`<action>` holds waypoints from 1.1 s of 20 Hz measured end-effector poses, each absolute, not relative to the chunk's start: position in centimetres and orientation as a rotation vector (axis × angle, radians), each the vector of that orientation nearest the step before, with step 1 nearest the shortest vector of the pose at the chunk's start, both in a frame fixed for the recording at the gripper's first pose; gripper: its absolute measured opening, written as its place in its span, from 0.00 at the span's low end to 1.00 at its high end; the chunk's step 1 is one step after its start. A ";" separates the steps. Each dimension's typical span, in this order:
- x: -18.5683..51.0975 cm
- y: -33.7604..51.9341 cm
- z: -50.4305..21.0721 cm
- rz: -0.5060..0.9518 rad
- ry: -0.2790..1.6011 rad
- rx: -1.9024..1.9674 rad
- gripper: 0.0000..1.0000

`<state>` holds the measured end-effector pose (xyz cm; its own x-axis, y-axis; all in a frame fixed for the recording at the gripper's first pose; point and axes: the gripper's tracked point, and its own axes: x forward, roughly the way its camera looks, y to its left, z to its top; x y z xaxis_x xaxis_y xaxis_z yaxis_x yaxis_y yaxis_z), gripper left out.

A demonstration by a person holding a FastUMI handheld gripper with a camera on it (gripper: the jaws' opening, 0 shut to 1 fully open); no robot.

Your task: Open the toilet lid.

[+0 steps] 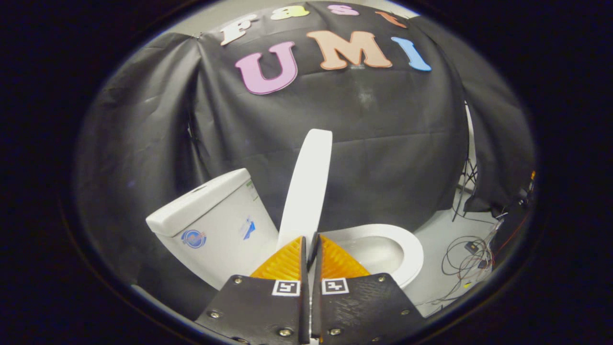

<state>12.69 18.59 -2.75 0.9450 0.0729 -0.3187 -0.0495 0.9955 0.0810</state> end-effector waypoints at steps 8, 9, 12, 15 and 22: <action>12.9 22.6 -1.8 0.101 0.269 -0.007 0.02; 12.8 23.0 -1.8 0.106 0.264 -0.013 0.02; 12.9 24.3 -1.6 0.121 0.252 -0.022 0.02; 12.9 25.9 -1.5 0.154 0.228 -0.019 0.02; 13.0 28.6 -1.5 0.203 0.199 0.006 0.02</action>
